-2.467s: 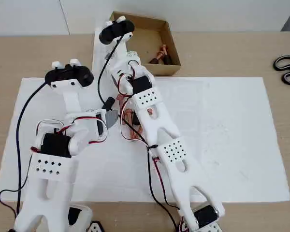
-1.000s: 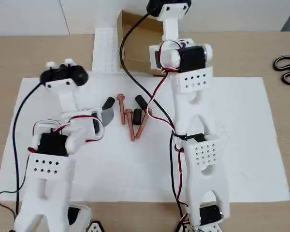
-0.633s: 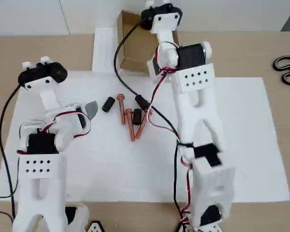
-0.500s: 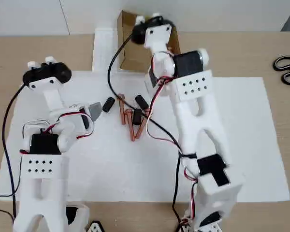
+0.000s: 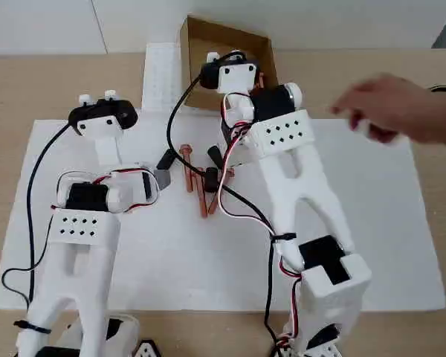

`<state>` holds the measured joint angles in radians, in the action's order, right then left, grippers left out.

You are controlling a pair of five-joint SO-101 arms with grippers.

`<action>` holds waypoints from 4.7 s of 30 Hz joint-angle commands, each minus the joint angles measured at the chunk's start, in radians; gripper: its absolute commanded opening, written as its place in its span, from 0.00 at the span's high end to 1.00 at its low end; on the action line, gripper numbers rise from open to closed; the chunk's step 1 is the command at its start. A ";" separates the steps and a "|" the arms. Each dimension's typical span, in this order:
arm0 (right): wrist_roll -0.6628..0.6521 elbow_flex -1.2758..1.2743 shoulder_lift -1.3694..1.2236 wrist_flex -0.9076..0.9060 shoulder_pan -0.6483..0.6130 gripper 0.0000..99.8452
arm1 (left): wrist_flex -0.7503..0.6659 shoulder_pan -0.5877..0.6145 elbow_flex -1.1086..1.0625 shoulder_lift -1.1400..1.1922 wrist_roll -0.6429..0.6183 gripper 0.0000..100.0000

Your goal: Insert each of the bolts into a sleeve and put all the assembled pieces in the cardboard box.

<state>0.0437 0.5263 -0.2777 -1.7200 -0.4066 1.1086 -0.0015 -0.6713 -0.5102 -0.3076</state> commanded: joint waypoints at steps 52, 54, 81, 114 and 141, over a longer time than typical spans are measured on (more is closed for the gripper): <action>0.015 0.005 -0.068 0.024 -0.005 0.84 | 0.005 -0.003 0.036 0.011 0.038 0.74; 0.017 0.000 -0.070 0.061 -0.018 0.84 | 0.014 0.002 0.036 0.011 0.038 0.74; 0.173 0.006 -0.259 0.242 -0.249 0.84 | 0.020 0.144 -0.067 0.002 0.040 0.74; 0.209 0.005 -0.403 0.340 -0.101 0.84 | 0.021 0.144 -0.068 0.008 0.041 0.74; 0.207 0.000 -0.496 0.325 -0.053 0.89 | 0.020 0.144 -0.068 0.008 0.041 0.74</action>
<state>0.2417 0.5340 -0.7380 -1.4024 -0.4634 1.1270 0.1381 -0.7434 -0.4994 -0.2739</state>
